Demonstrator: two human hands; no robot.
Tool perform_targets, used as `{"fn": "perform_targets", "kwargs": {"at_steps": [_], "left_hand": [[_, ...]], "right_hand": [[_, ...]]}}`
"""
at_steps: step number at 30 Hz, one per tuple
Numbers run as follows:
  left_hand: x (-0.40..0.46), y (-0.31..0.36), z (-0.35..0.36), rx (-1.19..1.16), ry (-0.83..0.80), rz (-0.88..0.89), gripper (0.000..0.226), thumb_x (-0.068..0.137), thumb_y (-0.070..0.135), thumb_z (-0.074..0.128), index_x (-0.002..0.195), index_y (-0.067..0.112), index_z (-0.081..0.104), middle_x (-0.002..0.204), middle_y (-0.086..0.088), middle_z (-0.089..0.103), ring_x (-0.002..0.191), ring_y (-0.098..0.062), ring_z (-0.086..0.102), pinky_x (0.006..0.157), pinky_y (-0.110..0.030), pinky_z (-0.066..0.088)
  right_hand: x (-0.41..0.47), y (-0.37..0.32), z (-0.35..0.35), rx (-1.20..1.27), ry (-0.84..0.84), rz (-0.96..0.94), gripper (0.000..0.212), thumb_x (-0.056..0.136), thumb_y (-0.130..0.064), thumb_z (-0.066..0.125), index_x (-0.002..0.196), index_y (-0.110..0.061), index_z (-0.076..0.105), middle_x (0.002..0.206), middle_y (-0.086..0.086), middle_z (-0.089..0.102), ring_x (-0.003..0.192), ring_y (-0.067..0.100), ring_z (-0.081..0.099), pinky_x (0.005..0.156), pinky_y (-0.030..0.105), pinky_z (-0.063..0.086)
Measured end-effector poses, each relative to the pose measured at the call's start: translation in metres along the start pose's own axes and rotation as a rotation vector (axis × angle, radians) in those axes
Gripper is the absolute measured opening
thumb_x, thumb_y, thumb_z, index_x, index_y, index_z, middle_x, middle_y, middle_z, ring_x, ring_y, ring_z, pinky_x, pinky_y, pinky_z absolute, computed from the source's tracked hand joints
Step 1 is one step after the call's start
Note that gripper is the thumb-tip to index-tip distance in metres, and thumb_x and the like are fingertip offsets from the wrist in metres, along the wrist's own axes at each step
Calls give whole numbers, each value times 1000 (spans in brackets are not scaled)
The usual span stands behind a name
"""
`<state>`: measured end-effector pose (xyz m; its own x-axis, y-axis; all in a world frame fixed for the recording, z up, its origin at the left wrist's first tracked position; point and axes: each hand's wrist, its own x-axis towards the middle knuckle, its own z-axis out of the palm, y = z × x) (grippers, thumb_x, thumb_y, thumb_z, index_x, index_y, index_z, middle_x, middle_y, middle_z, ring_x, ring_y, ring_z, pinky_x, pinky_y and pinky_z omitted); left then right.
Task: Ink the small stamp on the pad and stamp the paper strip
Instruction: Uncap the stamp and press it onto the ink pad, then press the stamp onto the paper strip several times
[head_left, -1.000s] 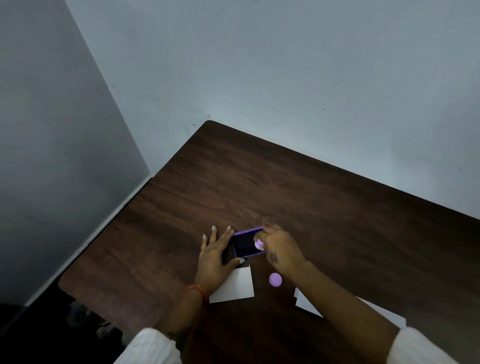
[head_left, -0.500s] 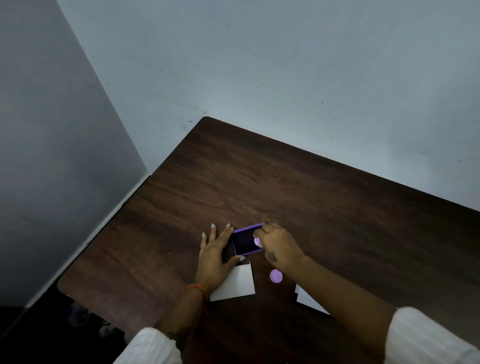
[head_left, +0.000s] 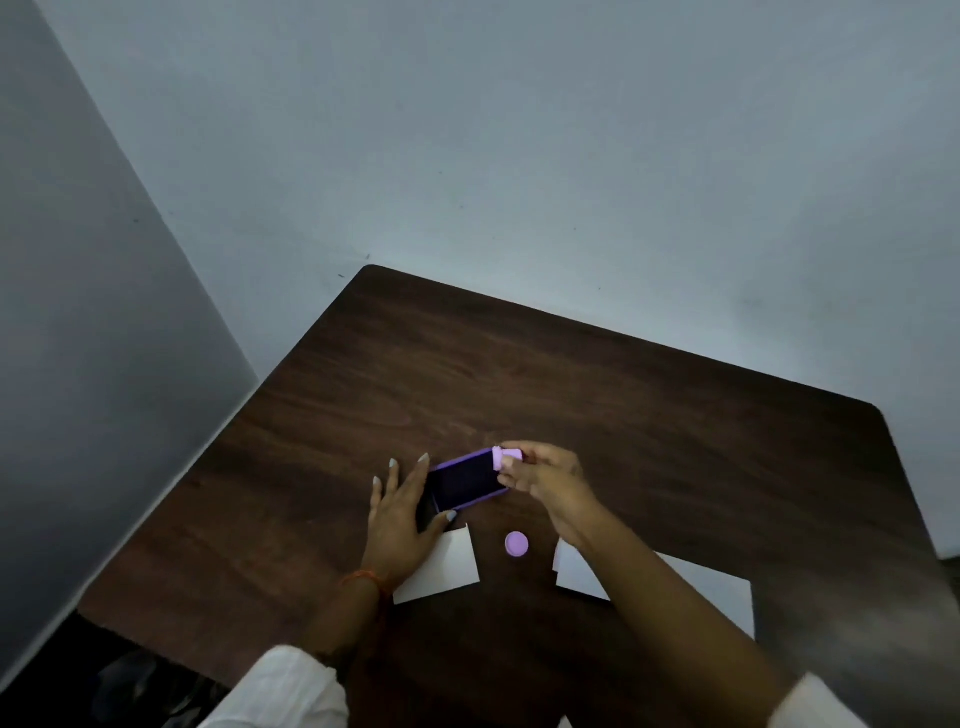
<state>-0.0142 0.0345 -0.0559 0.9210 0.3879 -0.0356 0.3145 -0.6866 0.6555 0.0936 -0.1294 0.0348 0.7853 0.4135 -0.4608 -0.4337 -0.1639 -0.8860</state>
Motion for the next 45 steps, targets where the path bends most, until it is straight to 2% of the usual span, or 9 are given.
{"fn": "perform_targets", "kwargs": {"at_steps": [4,9,14,18,25,31,34,38,45], "left_hand": [[0,0,-1,3,-23,8,75,87,44,54,146,24,13,157,-1,20,146,-26,-1,118,-43,-6],[1,4,-3,-113,13,-66,76,86,39,58,146,14,17,157,-7,19,146,-23,3,119,-42,-4],[-8,34,4,-90,116,87,66,83,33,65,139,16,35,153,-6,29,144,-22,12,119,-43,4],[-19,70,25,2,-105,274,62,83,44,60,137,28,36,152,6,30,142,-10,7,117,-37,0],[-20,97,55,159,-243,415,58,85,53,50,138,35,34,156,5,21,146,-18,0,116,-41,-8],[-16,91,64,298,-269,393,62,82,59,48,139,41,28,158,1,12,145,-22,-8,113,-44,-16],[-21,93,70,339,-257,360,64,82,63,45,140,40,27,159,0,8,146,-25,-7,112,-45,-17],[-27,97,75,377,-248,318,66,82,65,41,140,41,24,159,1,3,146,-25,-6,111,-46,-18],[-24,95,73,380,-258,323,69,79,69,41,140,42,24,159,1,5,146,-23,-4,110,-44,-21]], "right_hand": [[-31,3,-23,616,-38,195,20,86,1,54,98,-3,69,94,11,73,84,15,69,63,21,59],[-65,9,-43,895,-8,216,17,69,0,64,82,0,74,87,15,76,77,18,73,64,27,61],[-86,15,-60,999,43,230,25,66,0,69,91,2,72,97,19,74,84,22,73,64,30,61],[-94,22,-72,1015,65,218,22,66,0,68,86,4,73,93,20,74,82,24,73,63,31,62],[-99,40,-100,930,214,166,24,75,-7,63,98,0,65,87,16,76,85,24,71,68,32,62],[-94,45,-110,595,370,93,16,84,-7,60,99,-9,65,106,13,68,102,24,63,96,38,47],[-88,46,-101,132,523,81,20,78,-16,70,97,-18,65,108,5,67,102,18,60,94,36,49],[-80,53,-88,-318,553,-187,15,78,-22,72,92,-22,66,87,-10,70,81,-2,63,76,17,52],[-57,63,-81,-966,416,-233,21,88,-15,59,108,-11,60,115,9,65,103,19,60,88,26,48]]}}
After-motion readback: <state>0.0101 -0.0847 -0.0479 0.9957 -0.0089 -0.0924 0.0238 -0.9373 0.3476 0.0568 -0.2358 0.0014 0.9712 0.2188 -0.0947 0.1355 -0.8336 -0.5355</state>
